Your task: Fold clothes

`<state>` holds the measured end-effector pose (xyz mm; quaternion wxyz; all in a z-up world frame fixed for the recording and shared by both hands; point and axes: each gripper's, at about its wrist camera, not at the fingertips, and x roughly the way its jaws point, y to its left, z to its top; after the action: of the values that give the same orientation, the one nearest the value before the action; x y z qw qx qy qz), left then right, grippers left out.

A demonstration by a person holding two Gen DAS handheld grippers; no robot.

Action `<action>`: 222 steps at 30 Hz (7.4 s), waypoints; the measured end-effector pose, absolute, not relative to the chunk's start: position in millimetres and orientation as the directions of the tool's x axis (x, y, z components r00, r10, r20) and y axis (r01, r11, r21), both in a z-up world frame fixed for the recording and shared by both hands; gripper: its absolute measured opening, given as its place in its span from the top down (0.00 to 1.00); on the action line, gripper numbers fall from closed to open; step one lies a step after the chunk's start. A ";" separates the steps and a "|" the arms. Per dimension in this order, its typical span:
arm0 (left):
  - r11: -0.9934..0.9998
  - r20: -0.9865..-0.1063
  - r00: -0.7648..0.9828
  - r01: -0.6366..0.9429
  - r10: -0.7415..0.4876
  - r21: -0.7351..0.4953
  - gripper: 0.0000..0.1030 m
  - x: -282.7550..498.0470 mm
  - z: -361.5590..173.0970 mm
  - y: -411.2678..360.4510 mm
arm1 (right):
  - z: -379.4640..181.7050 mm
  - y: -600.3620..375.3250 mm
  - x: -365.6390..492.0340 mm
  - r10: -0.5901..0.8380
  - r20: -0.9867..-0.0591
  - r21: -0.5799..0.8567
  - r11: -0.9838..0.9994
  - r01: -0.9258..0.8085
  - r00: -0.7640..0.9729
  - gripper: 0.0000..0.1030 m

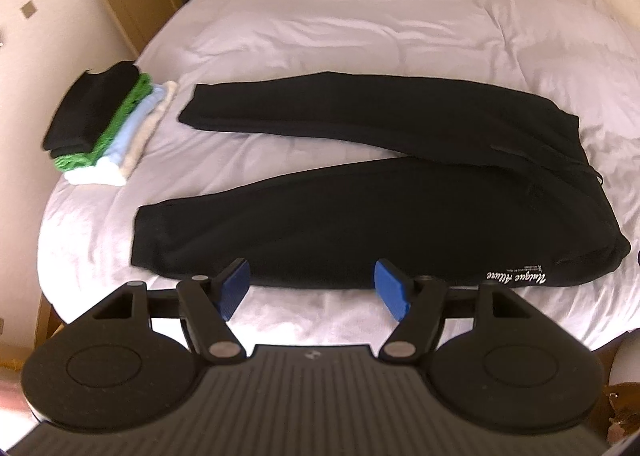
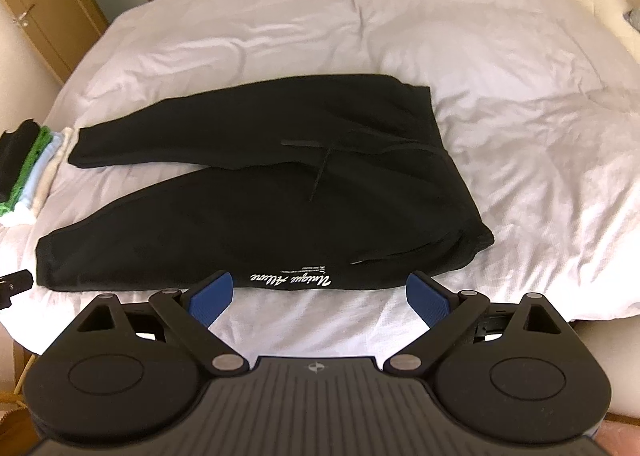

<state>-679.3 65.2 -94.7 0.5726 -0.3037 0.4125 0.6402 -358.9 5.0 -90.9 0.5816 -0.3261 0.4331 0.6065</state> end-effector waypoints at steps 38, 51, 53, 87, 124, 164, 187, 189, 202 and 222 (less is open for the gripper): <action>0.754 -0.845 0.286 -0.629 0.453 0.191 0.51 -575.1 -301.2 462.9 | -269.2 316.3 -270.3 0.460 -0.879 0.102 -0.085 -0.991 -0.130 0.64; 0.901 -0.918 0.331 -0.429 0.218 0.060 0.51 -567.0 -356.4 529.6 | -312.4 385.8 -269.6 0.471 -0.882 -0.147 -0.315 -0.938 -0.020 0.55; 0.907 -0.925 0.314 -0.415 0.215 0.070 0.74 -567.4 -362.3 525.5 | -320.5 392.2 -270.8 0.479 -0.878 -0.191 -0.340 -0.921 0.006 0.55; 0.391 -0.897 0.321 -0.901 0.306 -0.189 0.65 -643.8 -276.8 147.6 | -283.5 33.6 -268.4 0.495 -0.869 -0.125 -0.205 -0.971 0.007 0.54; -0.002 -0.888 0.217 -0.971 0.404 -0.239 0.88 -724.7 -292.8 129.2 | -271.8 18.7 -164.0 0.513 -0.857 0.300 0.569 -0.765 0.046 0.63; -0.147 -0.717 0.441 -0.789 0.540 -0.596 0.97 -1043.9 -295.8 371.7 | -305.7 266.8 -691.5 0.413 -0.665 0.618 -0.163 -0.769 -0.622 0.93; -0.517 -0.793 0.344 -0.615 0.503 -0.595 0.57 -1090.0 -312.8 185.0 | -319.6 85.2 -603.6 0.249 -0.716 0.698 0.247 -0.672 -0.652 0.50; -0.548 -0.768 0.356 -0.546 0.532 -0.633 0.65 -1089.9 -324.4 203.2 | -323.2 78.4 -582.7 0.280 -0.724 0.690 0.327 -0.646 -0.631 0.50; -0.520 -0.838 0.247 -0.689 0.487 -0.505 0.96 -1072.9 -308.4 146.0 | -331.1 62.4 -506.5 0.426 -0.747 0.665 0.493 -0.561 -0.510 0.50; -0.502 -0.848 0.140 -0.753 0.511 -0.426 1.00 -1063.3 -299.0 153.9 | -322.7 32.5 -393.8 0.591 -0.748 0.660 0.614 -0.433 -0.302 0.97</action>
<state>-1063.3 154.0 -299.0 0.4880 -0.5761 0.1049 0.6473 -393.8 32.5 -322.7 0.5879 0.0581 0.6791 0.4357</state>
